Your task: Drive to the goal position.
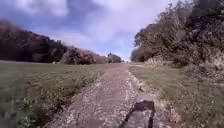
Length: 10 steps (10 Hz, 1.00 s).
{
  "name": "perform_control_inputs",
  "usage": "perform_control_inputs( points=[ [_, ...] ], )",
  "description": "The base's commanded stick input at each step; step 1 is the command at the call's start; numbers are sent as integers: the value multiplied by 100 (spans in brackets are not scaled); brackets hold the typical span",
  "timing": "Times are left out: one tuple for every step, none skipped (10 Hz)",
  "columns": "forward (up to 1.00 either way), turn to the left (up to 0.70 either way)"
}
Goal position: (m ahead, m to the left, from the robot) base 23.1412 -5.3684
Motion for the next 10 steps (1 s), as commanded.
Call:
perform_control_inputs(
  points=[
    [70,-14],
    [70,-14],
    [70,-14],
    [70,-14],
    [70,-14],
    [70,-14],
    [70,-14],
    [70,-14],
    [70,-14],
    [70,-14]
  ],
)
